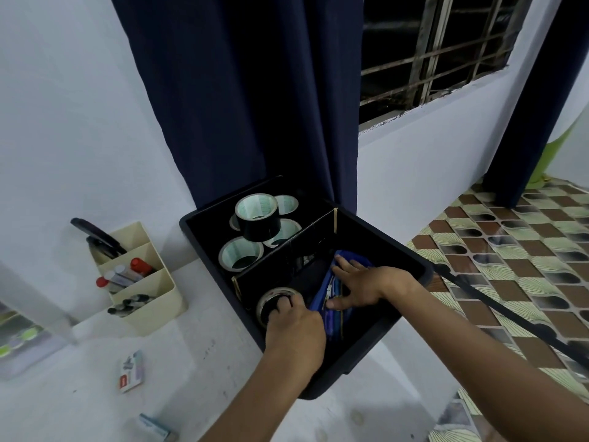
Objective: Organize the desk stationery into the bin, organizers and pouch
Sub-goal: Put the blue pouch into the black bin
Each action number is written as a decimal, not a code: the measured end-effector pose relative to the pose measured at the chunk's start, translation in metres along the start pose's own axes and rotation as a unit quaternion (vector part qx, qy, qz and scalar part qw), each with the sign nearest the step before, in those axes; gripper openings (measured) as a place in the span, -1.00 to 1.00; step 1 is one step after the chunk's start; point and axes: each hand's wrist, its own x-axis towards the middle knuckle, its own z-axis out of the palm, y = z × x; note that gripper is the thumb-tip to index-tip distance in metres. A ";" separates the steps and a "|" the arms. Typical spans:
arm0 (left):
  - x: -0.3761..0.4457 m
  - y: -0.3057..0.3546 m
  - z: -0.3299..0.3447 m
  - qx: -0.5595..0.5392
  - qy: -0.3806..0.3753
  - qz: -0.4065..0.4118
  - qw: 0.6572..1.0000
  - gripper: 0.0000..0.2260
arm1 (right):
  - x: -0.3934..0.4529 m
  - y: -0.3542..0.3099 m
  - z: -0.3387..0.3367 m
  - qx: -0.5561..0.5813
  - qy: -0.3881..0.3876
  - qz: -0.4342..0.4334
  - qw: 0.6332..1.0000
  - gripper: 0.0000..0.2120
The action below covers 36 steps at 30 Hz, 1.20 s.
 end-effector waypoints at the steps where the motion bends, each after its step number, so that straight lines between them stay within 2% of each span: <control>1: 0.000 -0.002 0.000 0.012 -0.007 0.004 1.000 -0.65 | 0.000 0.000 -0.001 0.002 0.003 -0.001 1.000 -0.05; 5: 0.004 -0.005 -0.001 0.013 -0.040 0.036 0.998 -0.65 | -0.001 0.002 0.000 0.044 0.038 -0.011 0.998 -0.03; 9: 0.004 -0.009 -0.003 -0.016 -0.051 0.050 0.997 -0.68 | 0.002 0.000 0.001 0.047 0.037 -0.007 0.998 -0.03; 11: 0.003 -0.014 -0.007 -0.057 -0.034 0.043 0.997 -0.73 | 0.001 -0.003 -0.001 0.041 0.040 -0.003 0.998 -0.05; 13: 0.003 -0.024 -0.015 -0.102 0.026 0.021 0.994 -0.77 | -0.006 -0.009 -0.006 0.034 0.062 -0.017 0.997 -0.10; 16: 0.001 -0.052 -0.030 -0.186 0.140 -0.024 0.972 -0.79 | -0.019 -0.032 -0.019 0.040 0.137 -0.095 0.985 -0.25; 18: -0.005 -0.075 -0.039 -0.238 0.191 -0.050 0.951 -0.81 | -0.028 -0.053 -0.032 0.075 0.205 -0.169 0.961 -0.43; 20: -0.019 -0.104 -0.043 -0.260 0.223 -0.081 0.936 -0.83 | -0.034 -0.082 -0.043 0.088 0.255 -0.240 0.933 -0.66; 22: -0.040 -0.137 -0.038 -0.261 0.218 -0.126 0.932 -0.85 | -0.040 -0.118 -0.049 0.090 0.276 -0.290 0.912 -0.77; 25: -0.077 -0.188 -0.013 -0.228 0.149 -0.225 0.935 -0.85 | -0.042 -0.177 -0.047 0.067 0.227 -0.354 0.905 -0.75; 29: -0.122 -0.225 0.032 -0.275 0.064 -0.316 0.906 -0.80 | -0.021 -0.241 -0.026 -0.015 0.127 -0.413 0.902 -0.67; 31: -0.139 -0.223 0.051 -0.298 0.033 -0.321 0.898 -0.73 | -0.007 -0.268 -0.013 -0.057 0.102 -0.418 0.901 -0.62; 36: -0.152 -0.187 0.081 -0.372 0.022 -0.254 0.892 -0.39 | 0.021 -0.311 0.011 -0.136 0.071 -0.380 0.912 -0.37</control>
